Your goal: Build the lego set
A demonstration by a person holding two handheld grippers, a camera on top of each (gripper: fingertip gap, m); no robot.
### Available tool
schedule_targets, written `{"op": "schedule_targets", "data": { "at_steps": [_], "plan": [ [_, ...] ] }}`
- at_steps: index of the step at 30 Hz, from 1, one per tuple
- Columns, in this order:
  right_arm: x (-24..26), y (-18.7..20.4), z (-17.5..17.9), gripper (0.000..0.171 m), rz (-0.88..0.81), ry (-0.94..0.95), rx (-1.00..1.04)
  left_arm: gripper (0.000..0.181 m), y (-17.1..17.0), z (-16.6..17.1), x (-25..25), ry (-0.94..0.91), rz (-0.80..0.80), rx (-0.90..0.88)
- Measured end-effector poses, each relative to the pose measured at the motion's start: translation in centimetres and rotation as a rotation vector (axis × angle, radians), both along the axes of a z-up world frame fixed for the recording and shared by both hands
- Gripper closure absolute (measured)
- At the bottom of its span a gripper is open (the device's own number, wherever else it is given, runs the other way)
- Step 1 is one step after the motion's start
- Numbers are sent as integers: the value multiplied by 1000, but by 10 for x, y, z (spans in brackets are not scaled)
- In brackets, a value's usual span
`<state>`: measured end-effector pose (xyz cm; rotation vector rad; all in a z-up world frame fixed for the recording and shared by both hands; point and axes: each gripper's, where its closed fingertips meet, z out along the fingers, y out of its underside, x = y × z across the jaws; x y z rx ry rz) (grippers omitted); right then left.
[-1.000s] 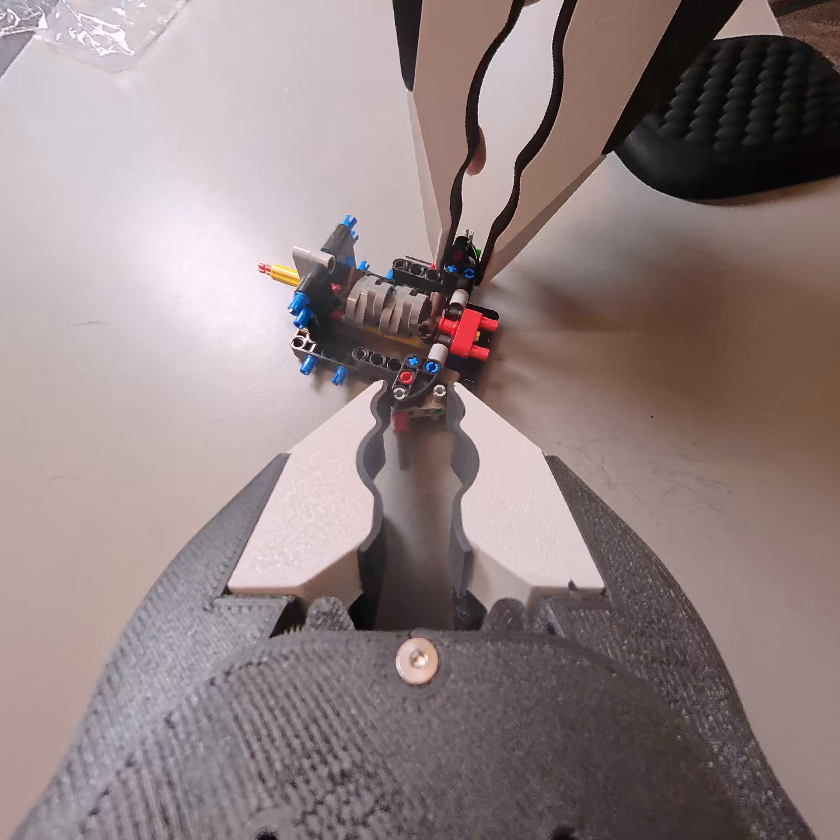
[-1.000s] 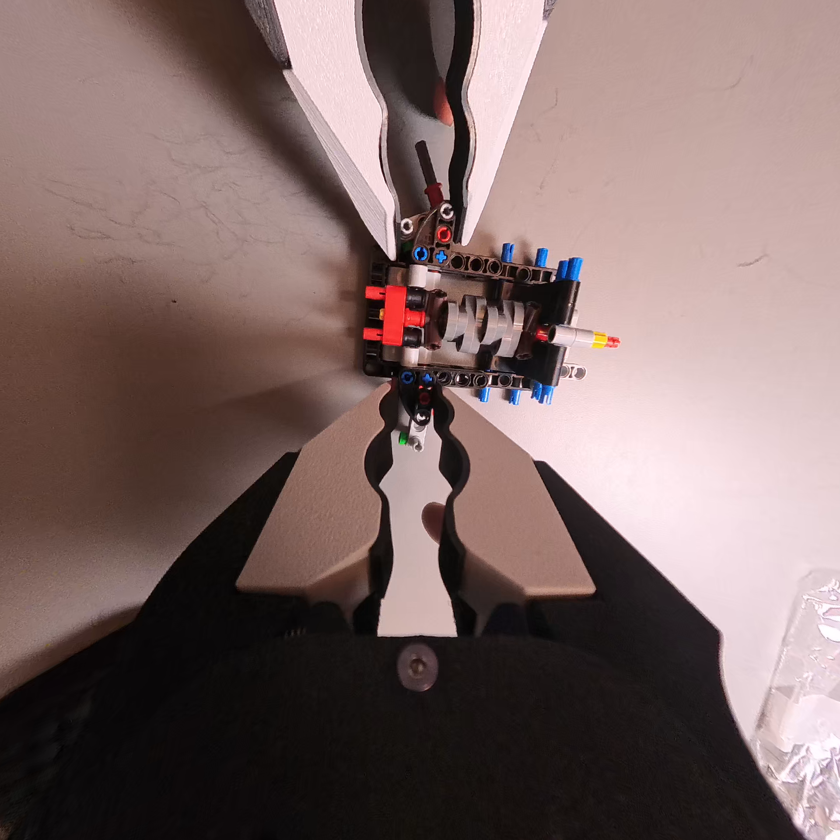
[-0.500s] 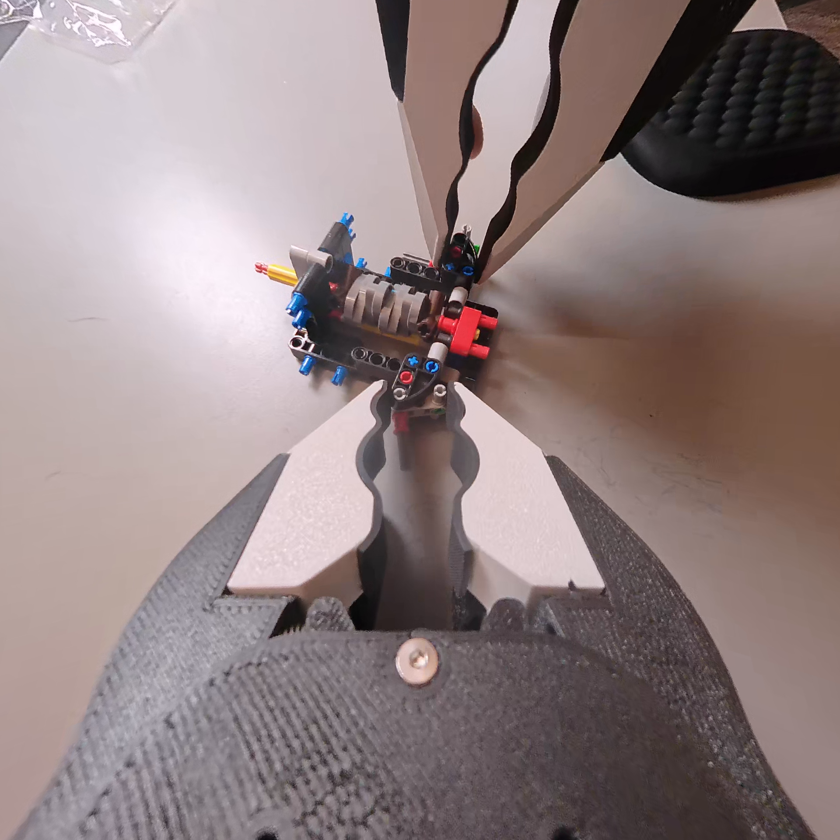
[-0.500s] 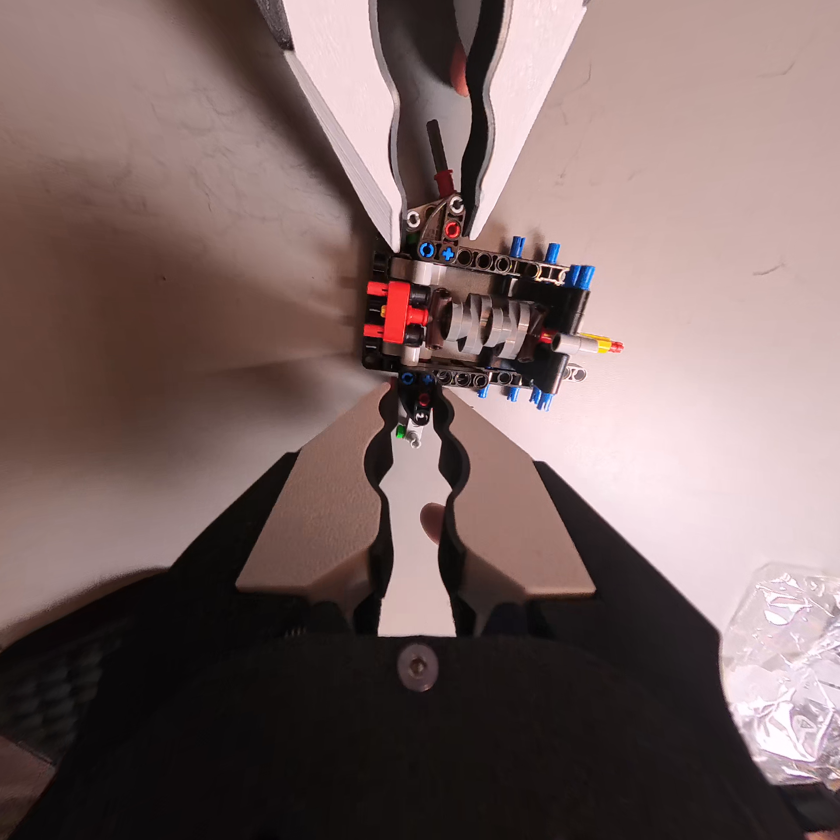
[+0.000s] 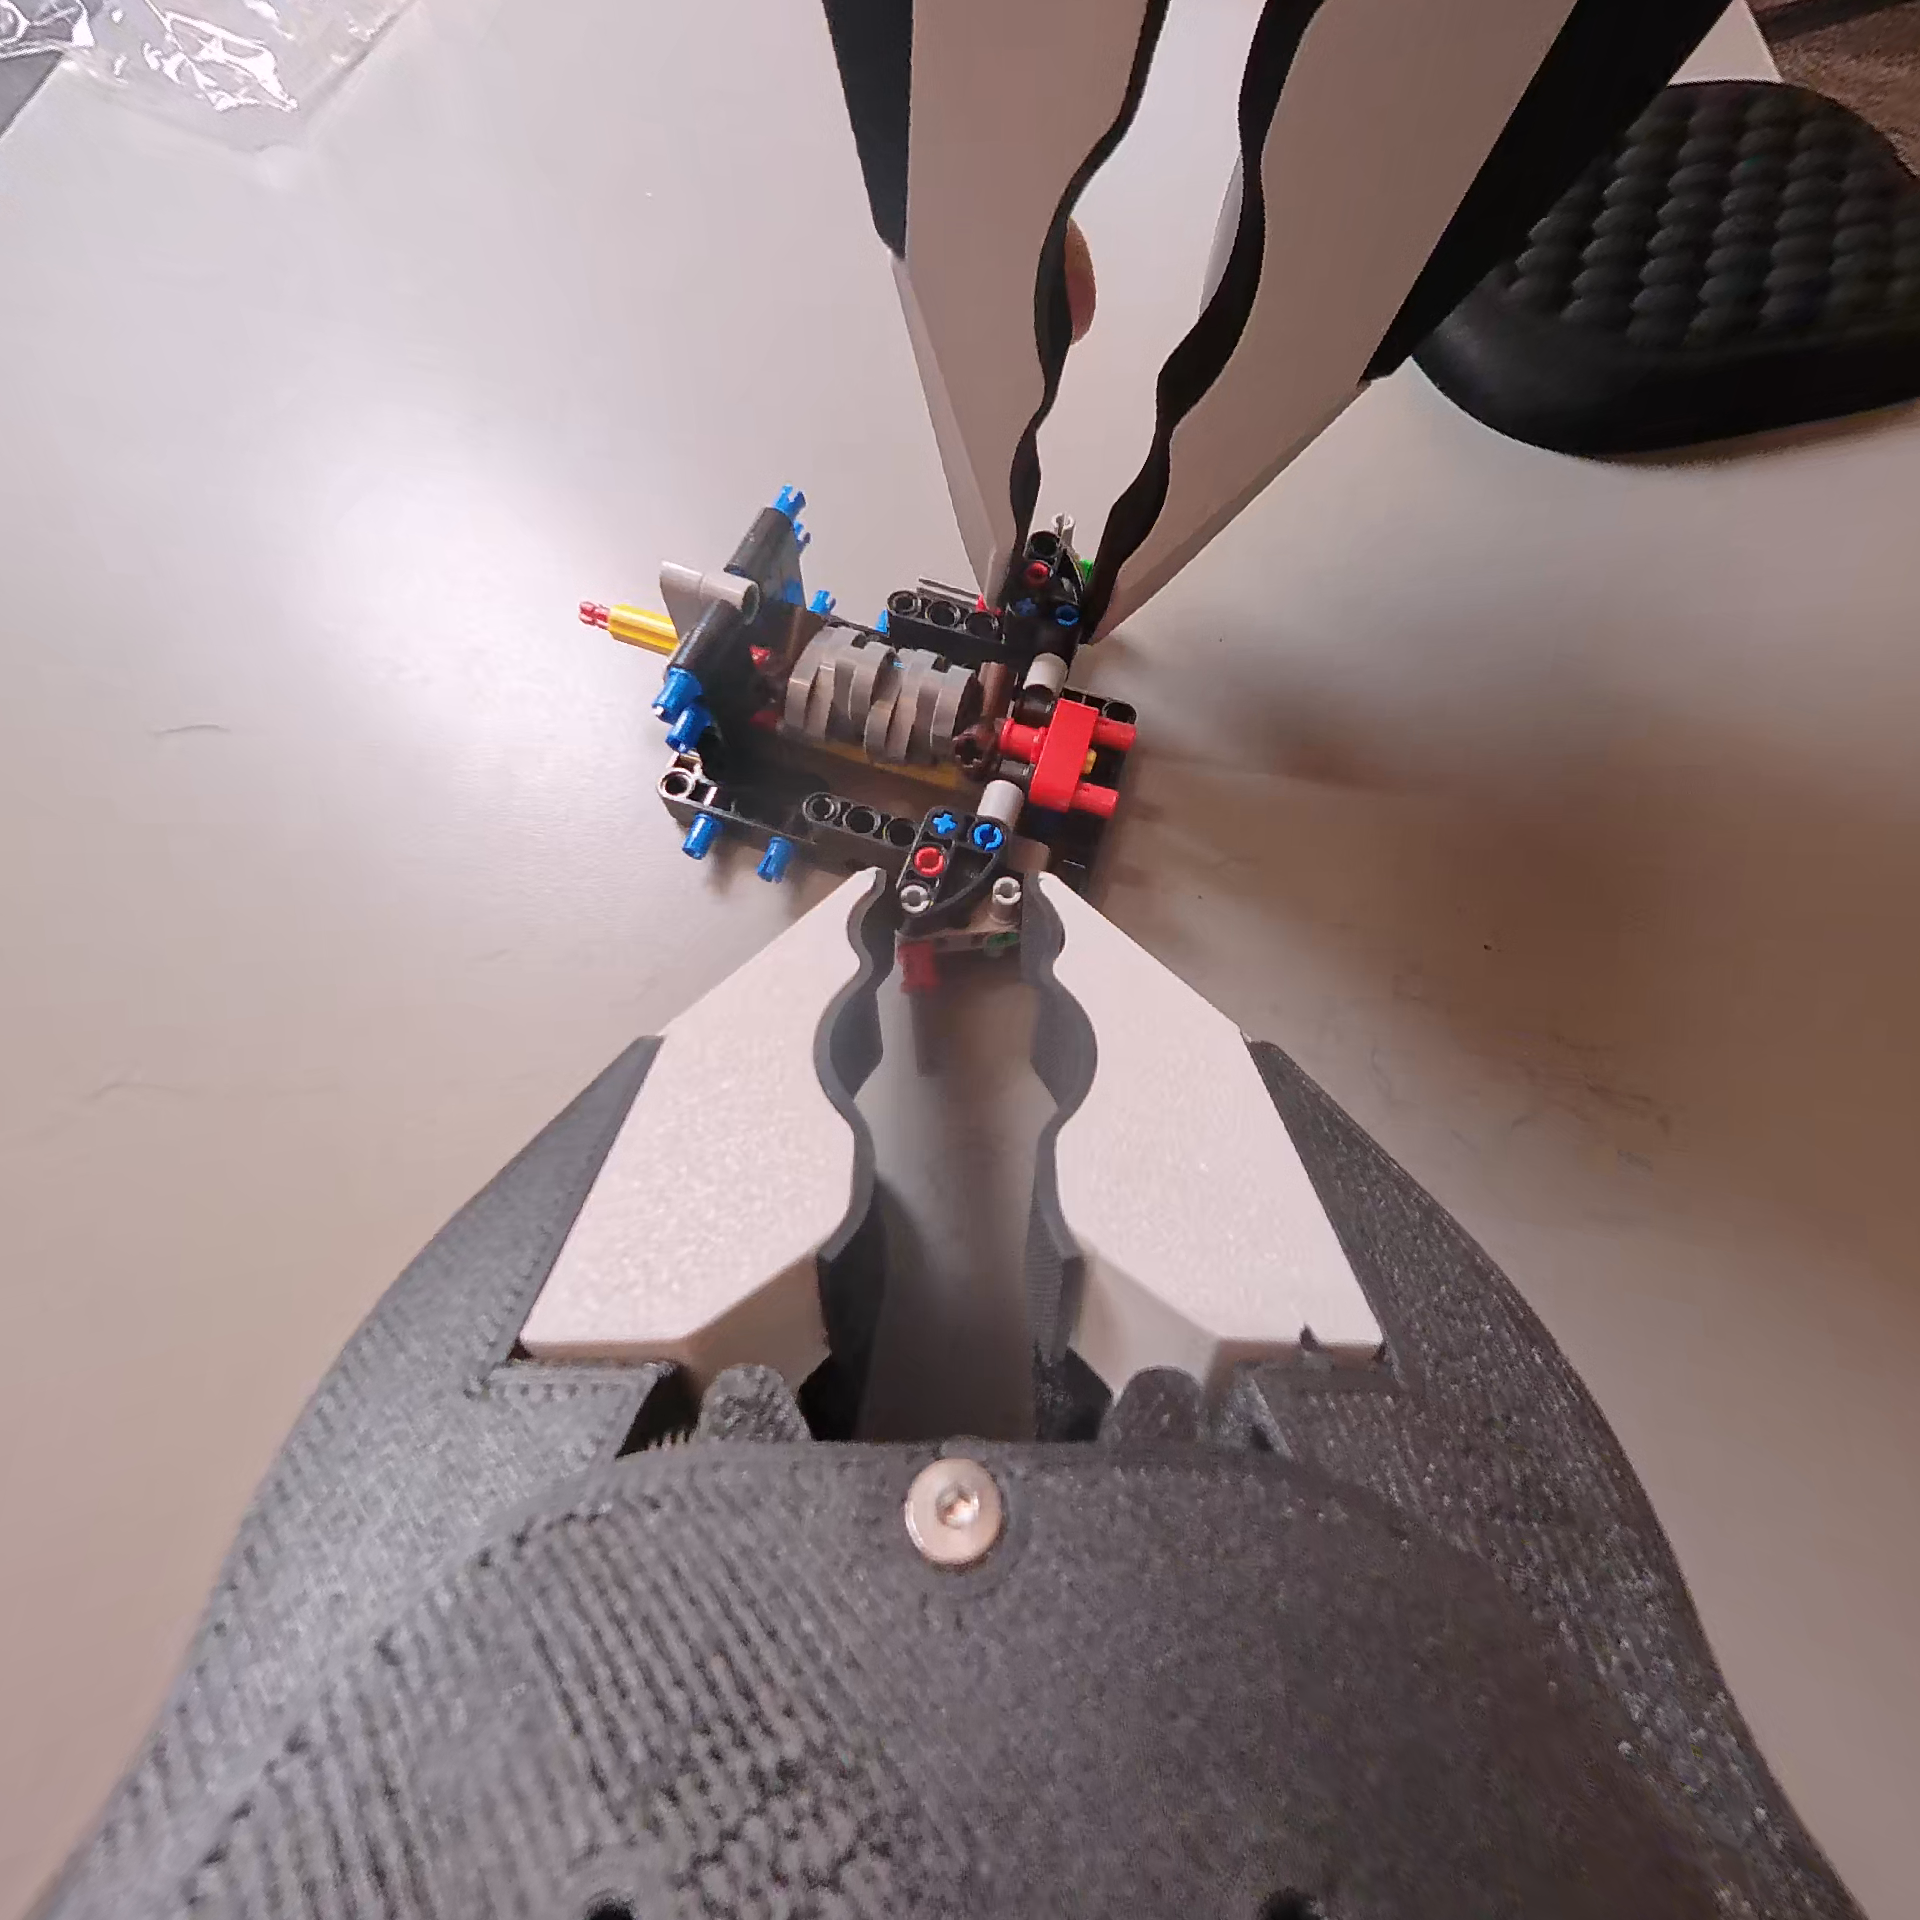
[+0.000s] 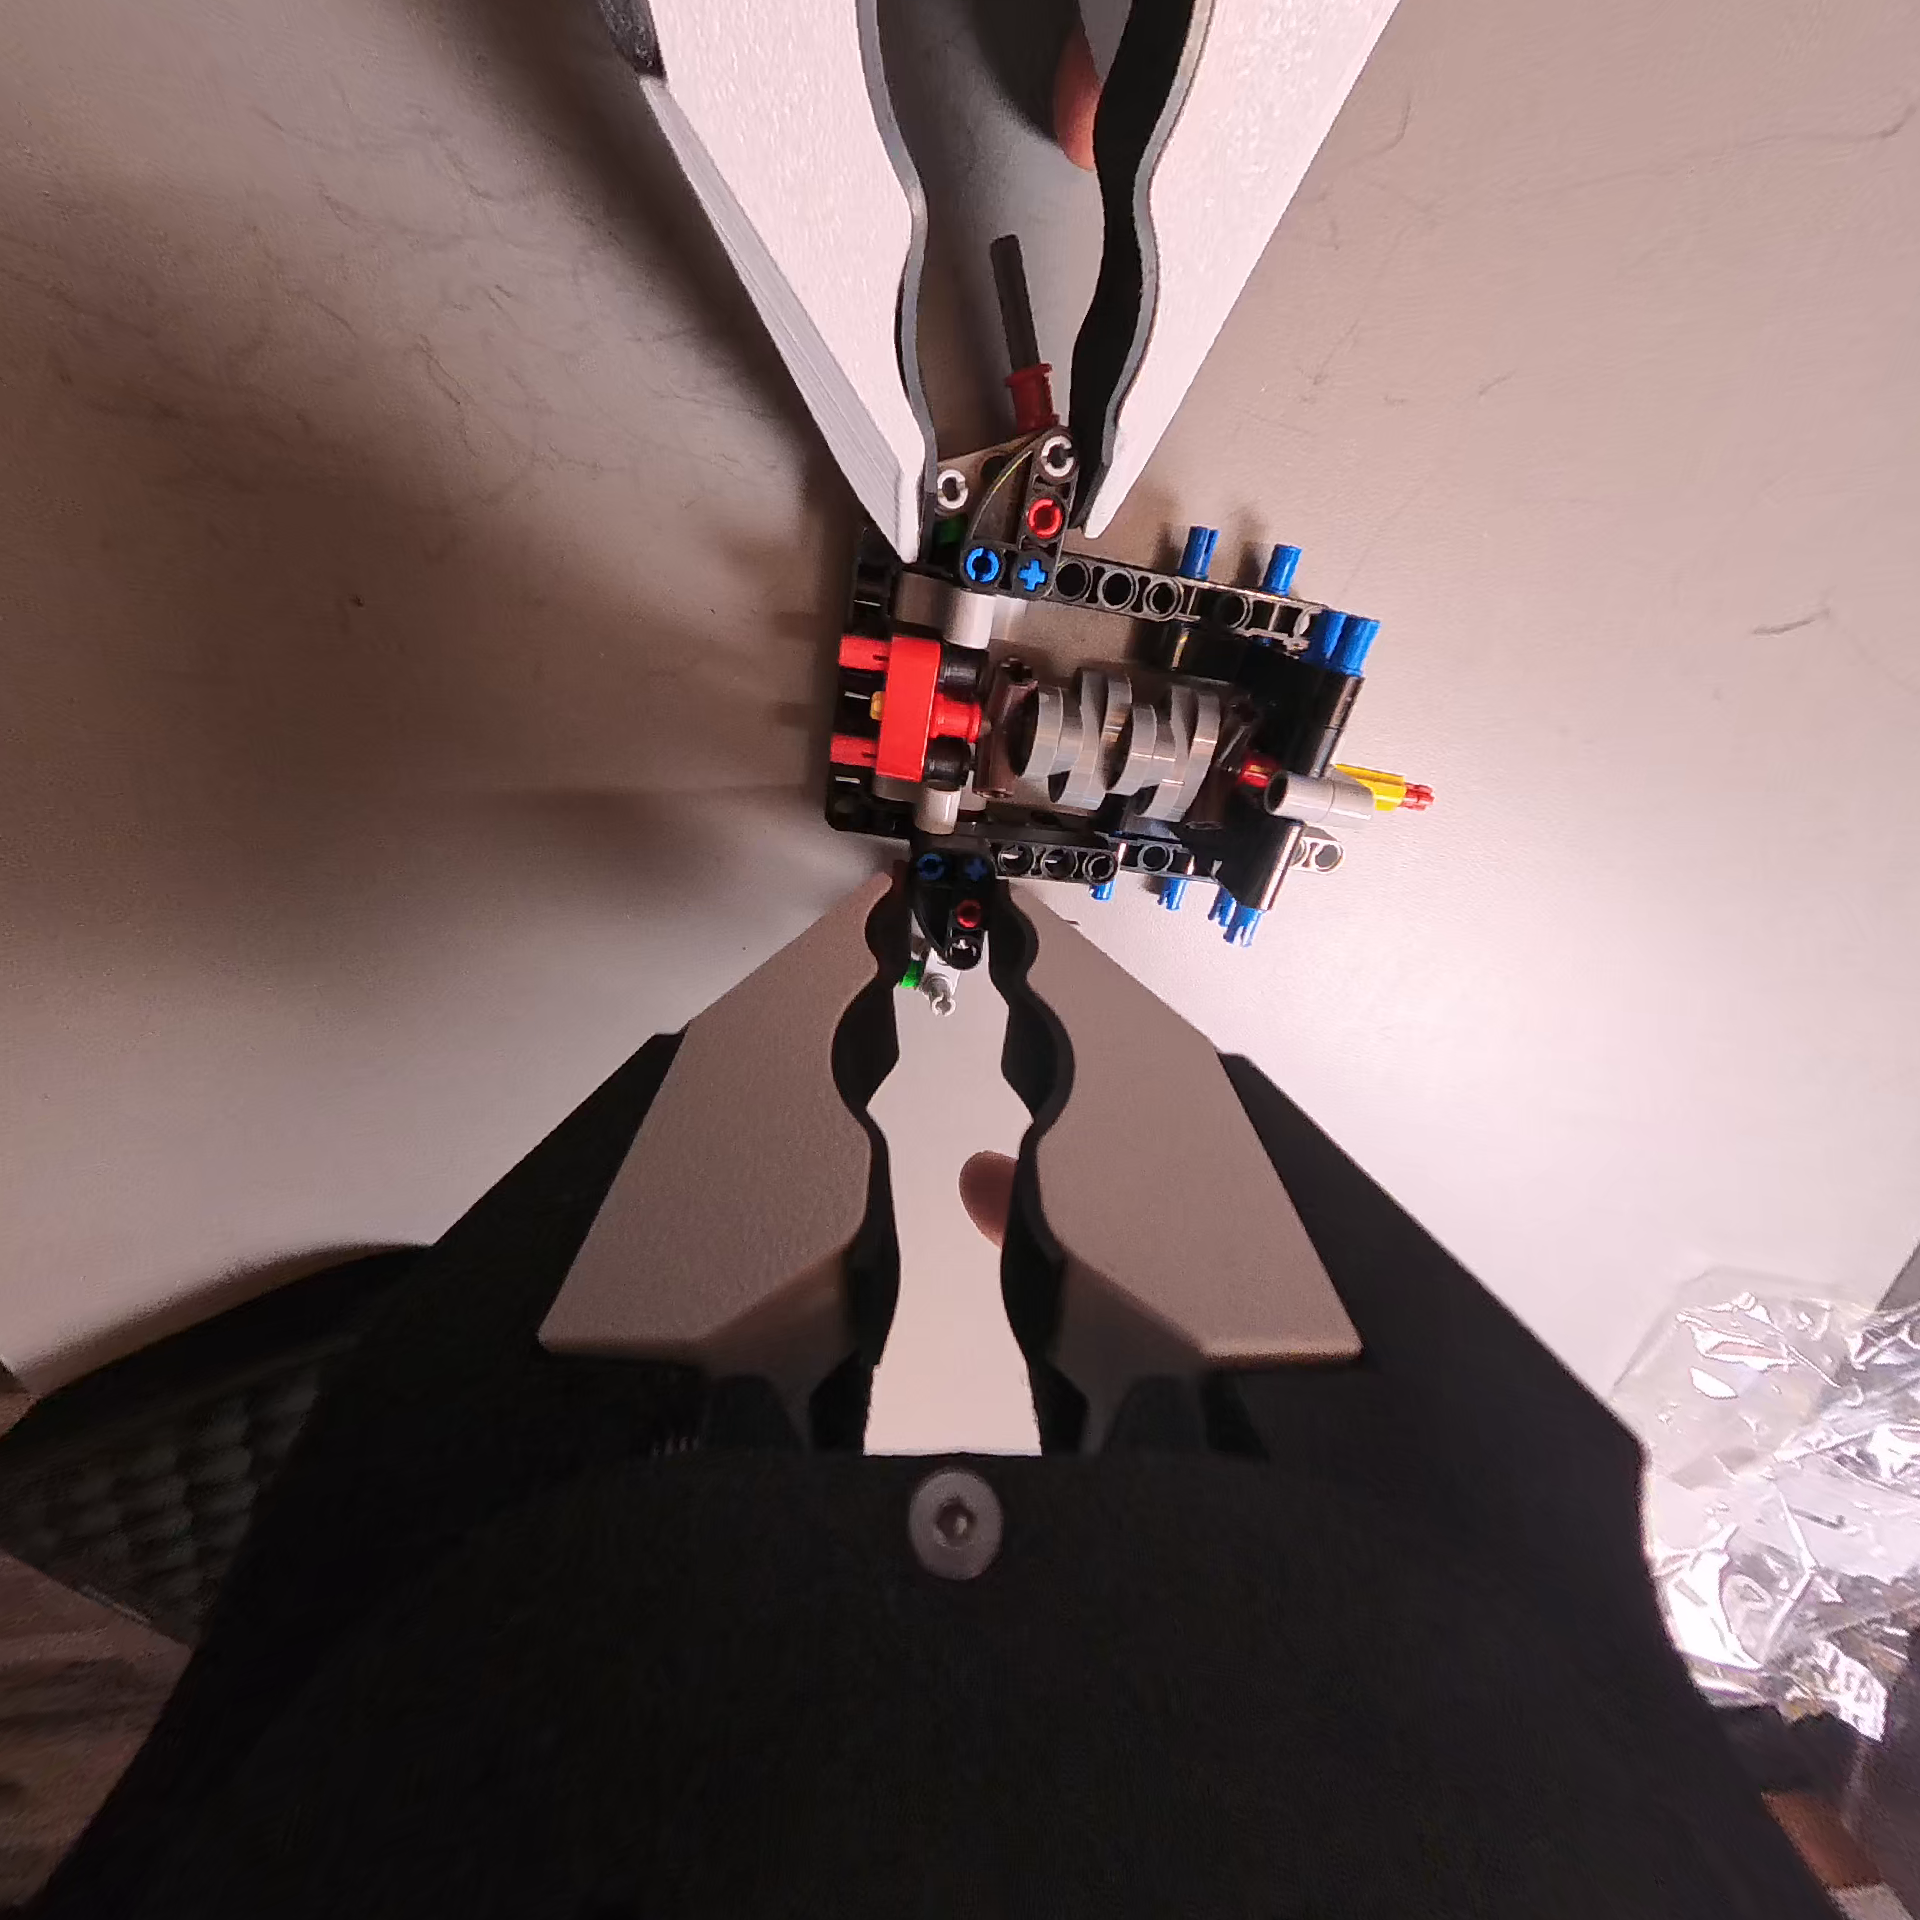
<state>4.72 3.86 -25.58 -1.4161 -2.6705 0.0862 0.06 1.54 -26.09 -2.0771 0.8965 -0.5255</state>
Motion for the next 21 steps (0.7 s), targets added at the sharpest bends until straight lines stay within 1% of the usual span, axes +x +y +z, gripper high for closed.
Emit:
{"op": "schedule_targets", "data": {
  "at_steps": [7,15,19,21],
  "plan": [
    [1,1,-1,159,15,-48,26,159,0,0,0,-3,-3,-1],
    [0,0,-1,160,18,-36,5,159,0,0,0,-11,-5,-4],
    [-4,-1,1,159,-6,39,-39,159,-1,-2,0,-2,-7,-12],
    [-5,-4,4,156,-44,98,-97,159,-1,-3,0,-1,-12,-14]
  ]
}}
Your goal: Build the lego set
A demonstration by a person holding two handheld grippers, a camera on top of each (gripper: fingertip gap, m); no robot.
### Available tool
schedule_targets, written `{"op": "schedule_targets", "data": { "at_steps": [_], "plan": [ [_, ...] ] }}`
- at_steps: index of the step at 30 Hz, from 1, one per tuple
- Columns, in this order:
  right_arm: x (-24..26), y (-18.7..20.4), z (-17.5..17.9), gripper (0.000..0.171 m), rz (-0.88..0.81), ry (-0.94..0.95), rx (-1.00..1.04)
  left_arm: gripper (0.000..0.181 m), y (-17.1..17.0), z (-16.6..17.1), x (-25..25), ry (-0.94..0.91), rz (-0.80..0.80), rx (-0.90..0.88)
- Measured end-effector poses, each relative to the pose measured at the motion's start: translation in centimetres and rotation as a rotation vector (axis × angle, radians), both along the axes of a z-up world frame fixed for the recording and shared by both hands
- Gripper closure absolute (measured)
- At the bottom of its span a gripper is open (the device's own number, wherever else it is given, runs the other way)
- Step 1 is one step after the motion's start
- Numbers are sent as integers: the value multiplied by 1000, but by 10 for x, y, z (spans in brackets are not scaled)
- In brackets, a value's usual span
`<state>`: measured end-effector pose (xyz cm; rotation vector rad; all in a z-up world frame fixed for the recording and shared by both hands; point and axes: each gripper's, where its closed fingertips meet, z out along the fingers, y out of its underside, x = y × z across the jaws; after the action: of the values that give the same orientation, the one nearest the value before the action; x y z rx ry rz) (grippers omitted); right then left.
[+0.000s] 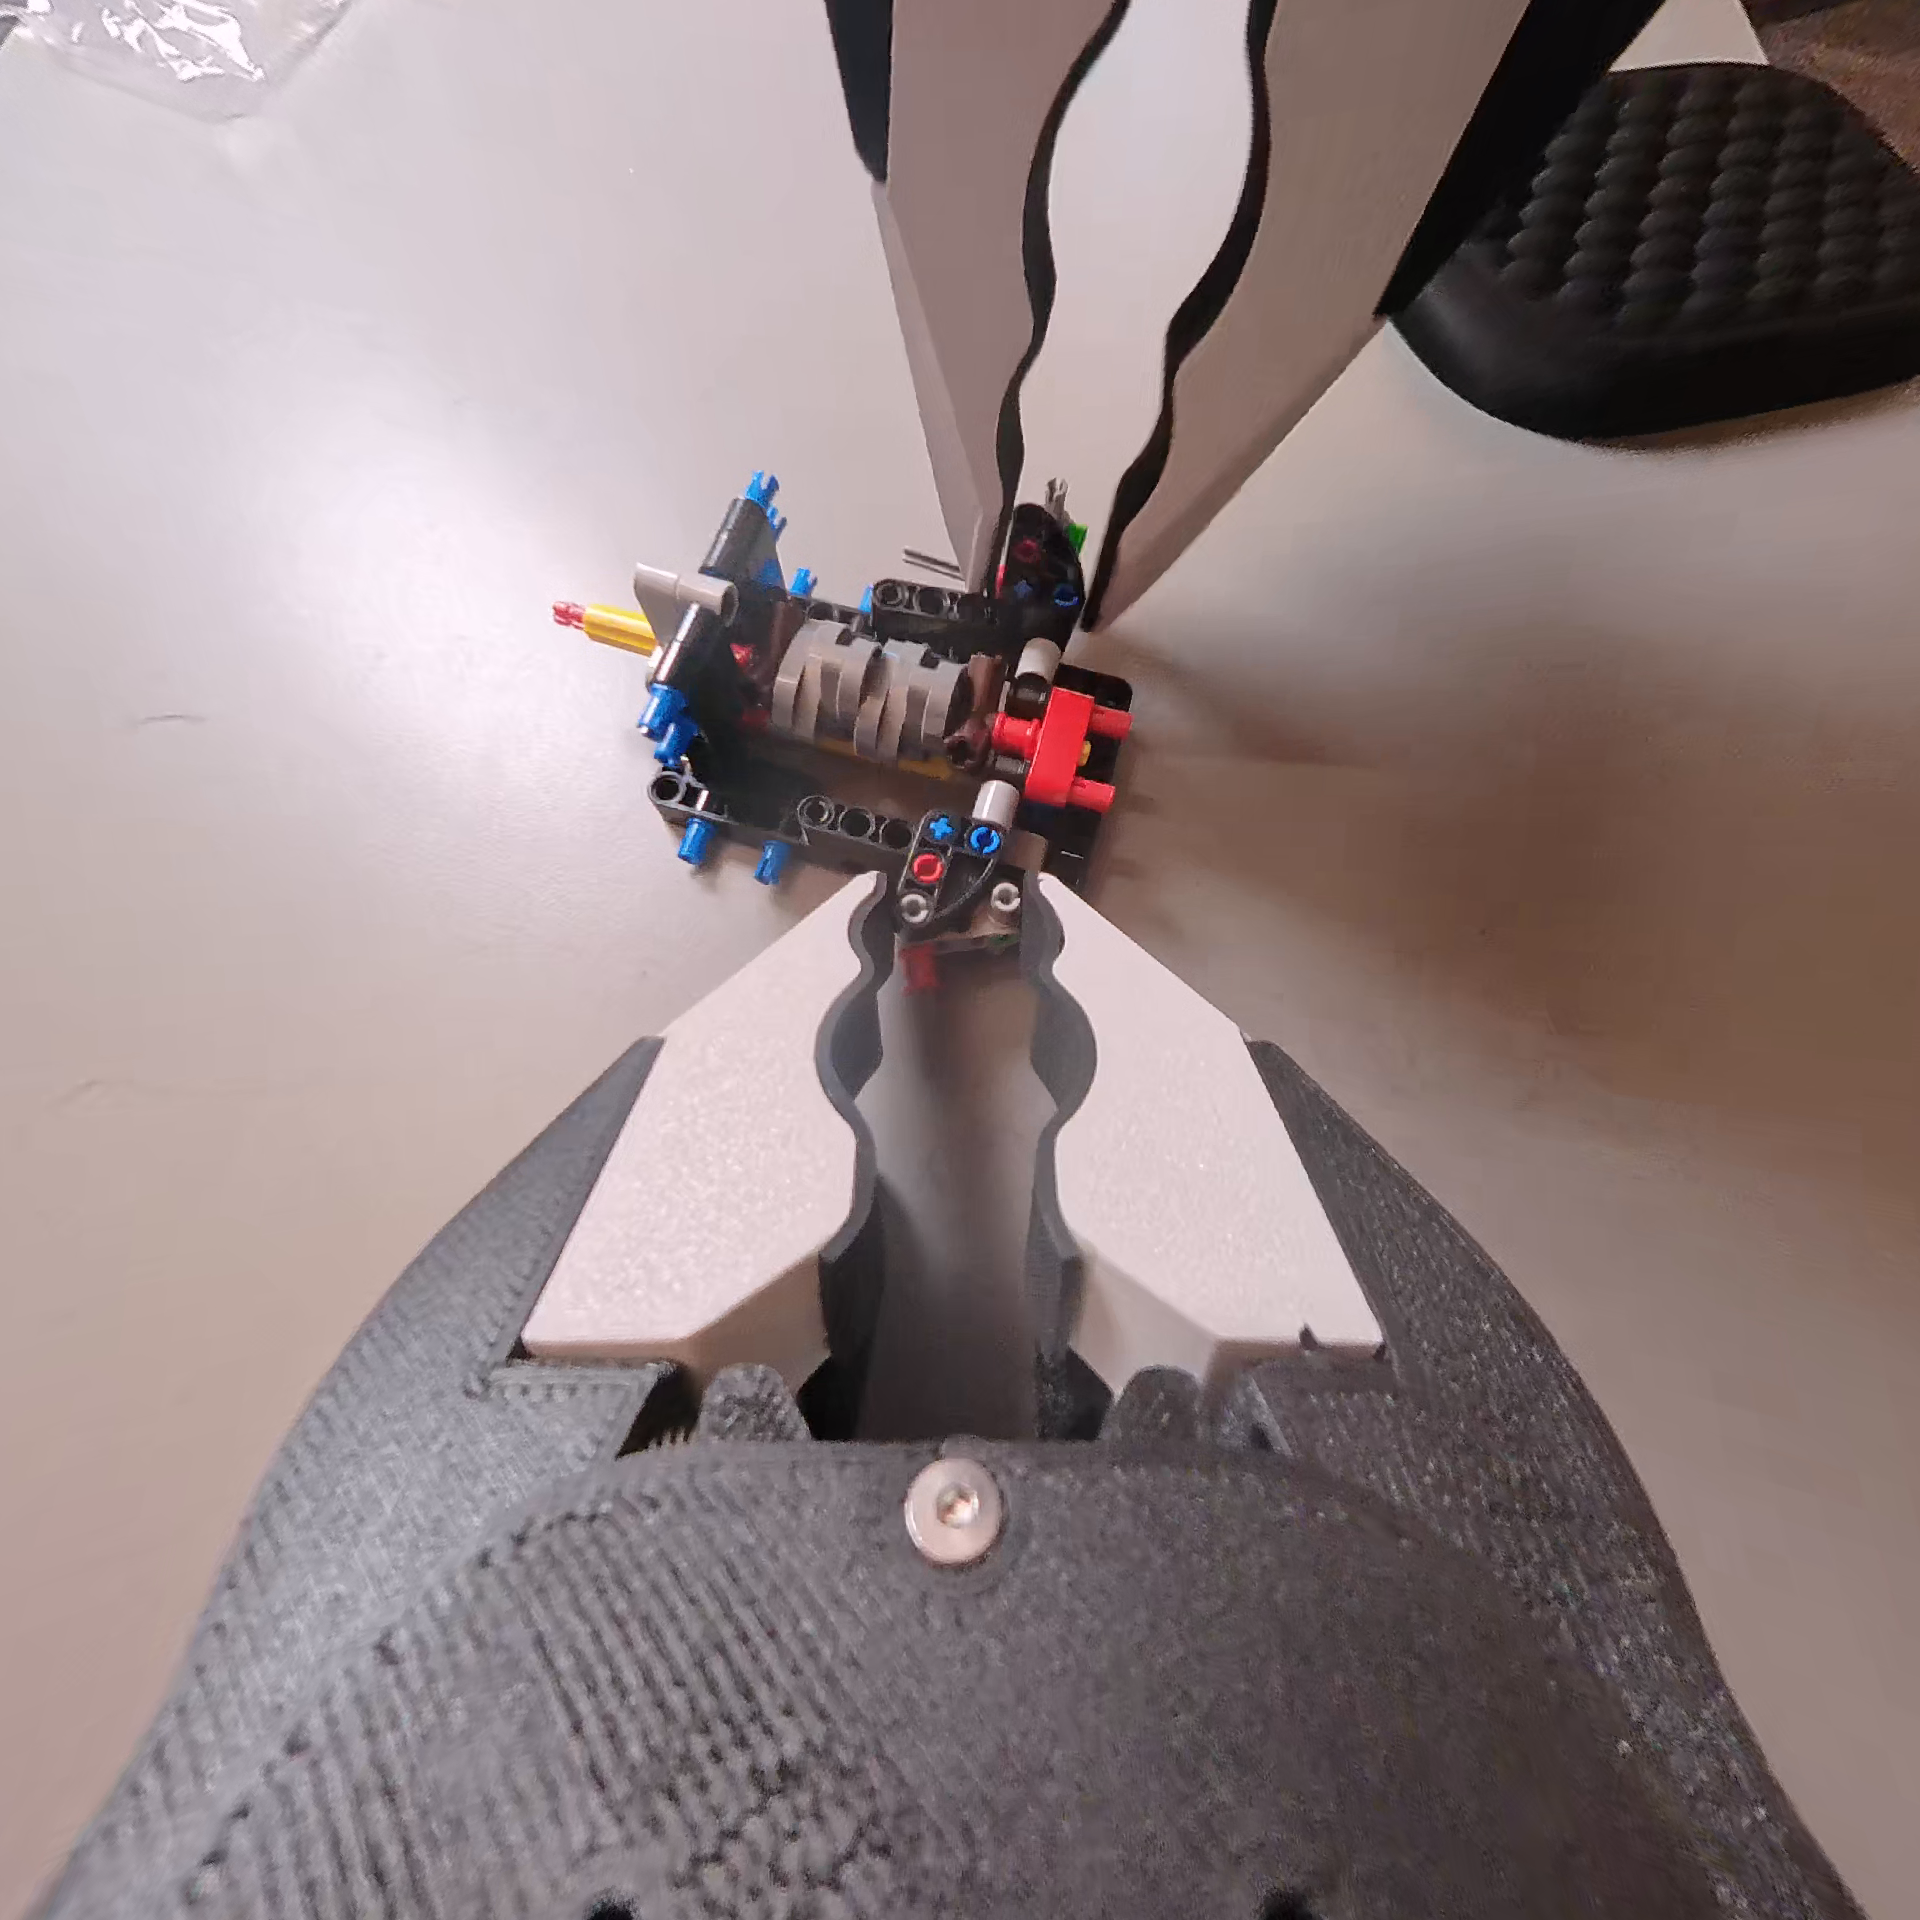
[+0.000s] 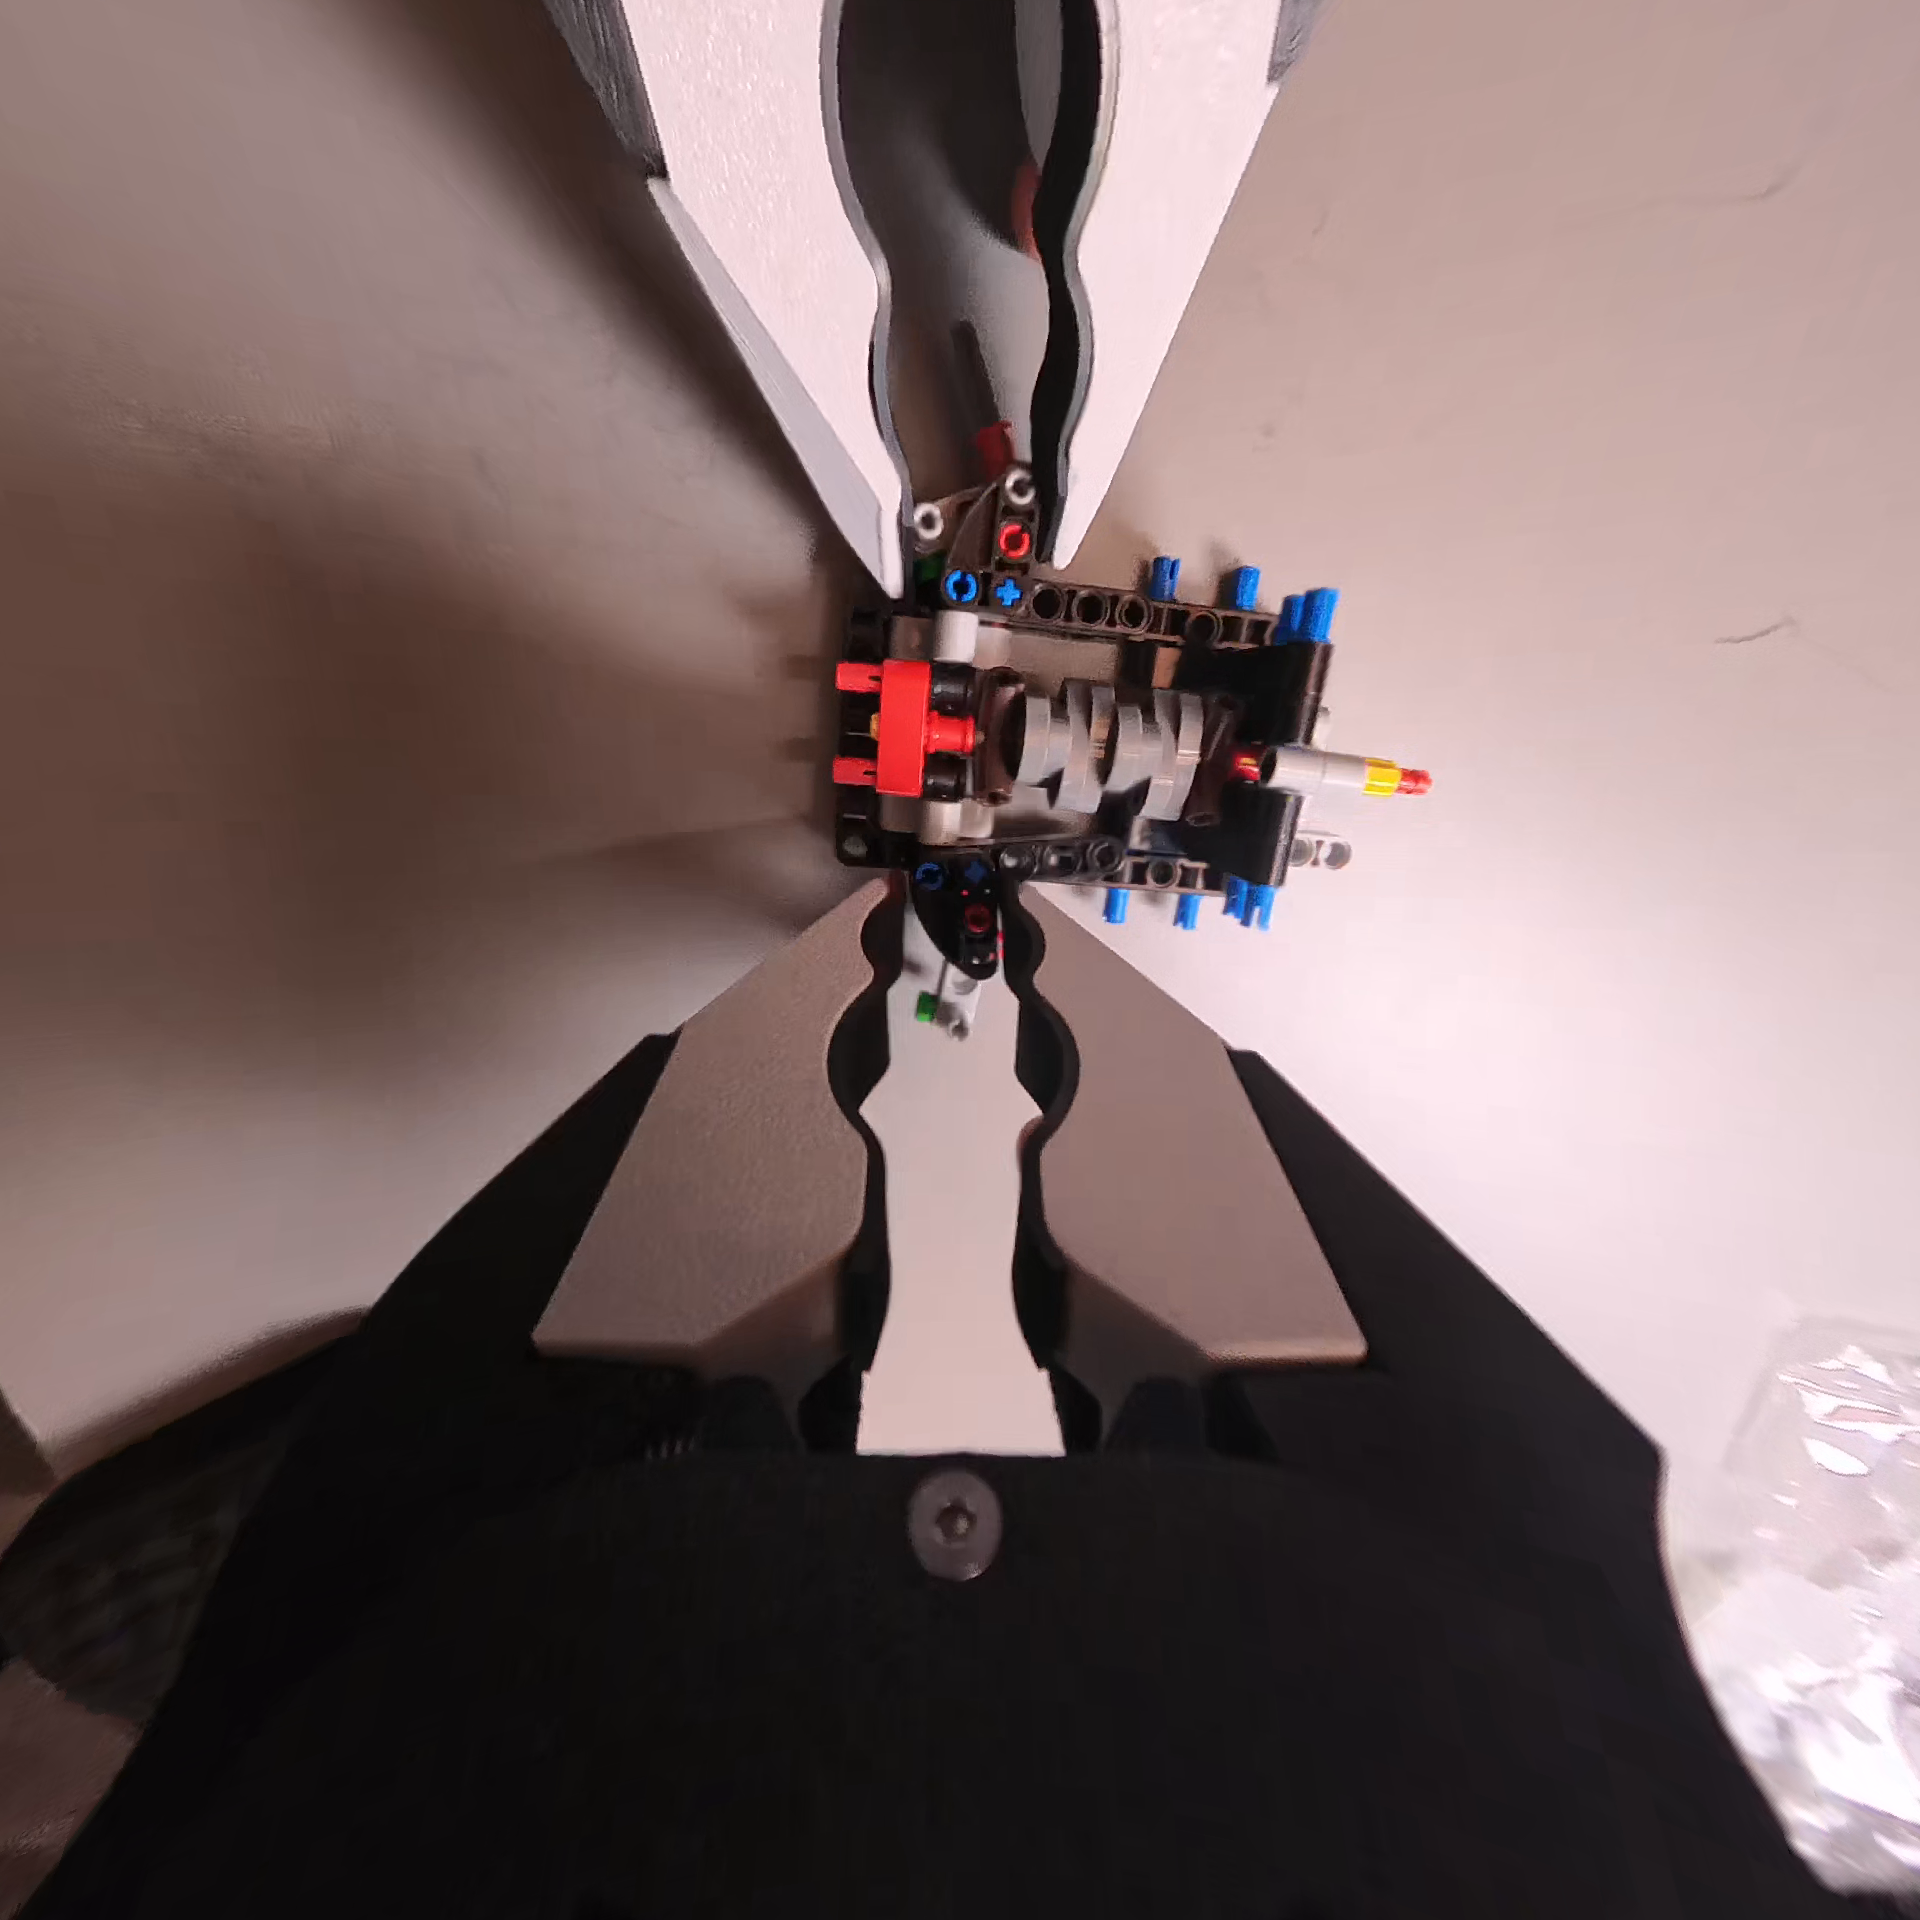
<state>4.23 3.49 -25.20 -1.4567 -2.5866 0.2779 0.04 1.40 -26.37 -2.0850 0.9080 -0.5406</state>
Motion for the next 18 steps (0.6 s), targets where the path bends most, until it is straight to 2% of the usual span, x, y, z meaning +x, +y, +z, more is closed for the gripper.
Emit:
{"op": "schedule_targets", "data": {
  "at_steps": [4,11,18],
  "plan": [
    [-4,-4,10,143,-47,117,-67,159,1,0,1,9,-12,11],
    [-4,0,8,148,-62,108,-67,159,0,0,1,18,-17,19],
    [-1,11,23,144,-27,121,-207,159,0,0,1,17,-22,21]
  ]
}}
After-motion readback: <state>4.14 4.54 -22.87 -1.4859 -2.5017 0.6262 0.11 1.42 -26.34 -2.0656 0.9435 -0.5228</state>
